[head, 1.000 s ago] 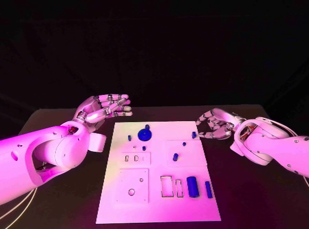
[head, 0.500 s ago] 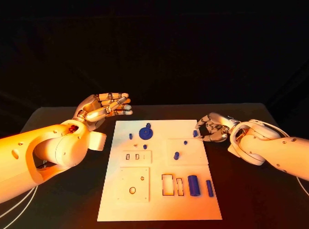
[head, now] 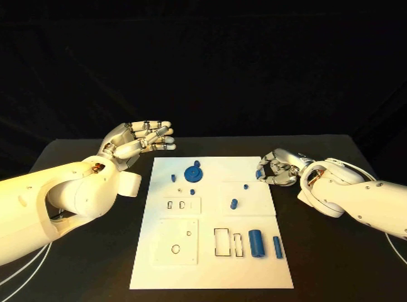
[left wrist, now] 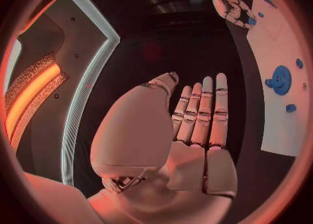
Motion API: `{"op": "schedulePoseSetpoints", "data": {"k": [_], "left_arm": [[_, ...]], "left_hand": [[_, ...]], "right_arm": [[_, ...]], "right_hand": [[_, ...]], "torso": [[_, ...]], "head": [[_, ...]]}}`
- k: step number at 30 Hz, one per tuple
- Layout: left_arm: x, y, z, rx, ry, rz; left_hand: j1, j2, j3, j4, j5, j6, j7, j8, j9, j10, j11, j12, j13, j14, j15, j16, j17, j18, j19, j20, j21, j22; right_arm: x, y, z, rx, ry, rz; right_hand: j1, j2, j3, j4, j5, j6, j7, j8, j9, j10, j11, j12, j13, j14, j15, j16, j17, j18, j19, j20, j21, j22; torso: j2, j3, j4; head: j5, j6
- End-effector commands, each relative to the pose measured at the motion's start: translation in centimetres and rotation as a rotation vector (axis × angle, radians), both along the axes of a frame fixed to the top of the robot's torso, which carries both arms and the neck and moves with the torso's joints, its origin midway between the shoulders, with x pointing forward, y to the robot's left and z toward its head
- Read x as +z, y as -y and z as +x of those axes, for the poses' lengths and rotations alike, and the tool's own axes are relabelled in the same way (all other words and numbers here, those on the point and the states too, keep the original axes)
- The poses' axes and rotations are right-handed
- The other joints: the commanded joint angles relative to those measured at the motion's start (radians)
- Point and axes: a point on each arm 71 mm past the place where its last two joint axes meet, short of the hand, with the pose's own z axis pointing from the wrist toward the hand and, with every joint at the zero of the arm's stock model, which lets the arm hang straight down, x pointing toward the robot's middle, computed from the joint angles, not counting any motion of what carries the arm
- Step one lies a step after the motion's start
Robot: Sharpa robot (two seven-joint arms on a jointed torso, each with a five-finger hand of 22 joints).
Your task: Assemble the parts on the task board
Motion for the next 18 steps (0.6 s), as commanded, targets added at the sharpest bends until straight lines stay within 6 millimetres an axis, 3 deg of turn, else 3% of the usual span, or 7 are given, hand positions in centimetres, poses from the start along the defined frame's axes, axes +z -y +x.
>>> {"op": "schedulePoseSetpoints", "data": {"k": [1,12,18], "left_arm": [[0.09,0.25,-0.06,-0.023,0.009,-0.009],[0.05,0.21,-0.04,-0.023,0.006,-0.008],[0.03,0.19,-0.03,-0.023,0.004,-0.007]], "left_hand": [[0.005,-0.002,0.005,0.0,-0.003,0.002,0.016,0.002,0.001,0.002,0.001,-0.007,-0.002,-0.009,0.0,0.003,0.001,0.009,-0.007,0.0,0.006,0.001],[0.004,-0.003,0.008,-0.001,-0.003,0.003,0.016,0.002,0.002,0.003,0.0,-0.006,-0.001,-0.01,0.0,0.003,0.003,0.008,-0.01,0.0,0.009,0.003],[0.004,-0.003,0.008,-0.001,-0.003,0.003,0.016,0.002,0.002,0.003,0.0,-0.006,-0.001,-0.01,0.0,0.003,0.003,0.008,-0.01,0.0,0.009,0.003]], "right_arm": [[-0.33,-0.1,-0.05,-0.004,-0.011,0.006],[-0.58,-0.44,-0.08,0.003,-0.016,0.013],[-0.54,-0.55,-0.08,0.0,-0.009,0.018]], "right_hand": [[0.004,0.014,0.017,0.001,0.003,0.017,-0.003,0.008,0.0,0.008,-0.002,0.005,0.004,0.092,0.005,0.004,0.21,0.002,0.01,-0.001,0.006,0.021],[0.007,0.019,0.047,-0.002,-0.012,0.047,-0.015,0.025,0.003,0.014,-0.012,0.01,0.01,0.092,-0.003,0.004,0.212,0.001,0.012,-0.007,0.008,0.026],[0.002,0.008,0.051,-0.004,-0.022,0.044,-0.014,0.025,0.001,0.012,-0.012,0.007,0.007,0.092,-0.005,0.005,0.213,0.001,0.014,-0.009,0.009,0.028]], "torso": [[0.0,0.0002,-0.001],[0.0,-0.0005,-0.0009],[0.0,-0.0006,-0.0001]], "head": [[-0.001,-0.002],[-0.001,-0.005],[-0.003,-0.004]]}}
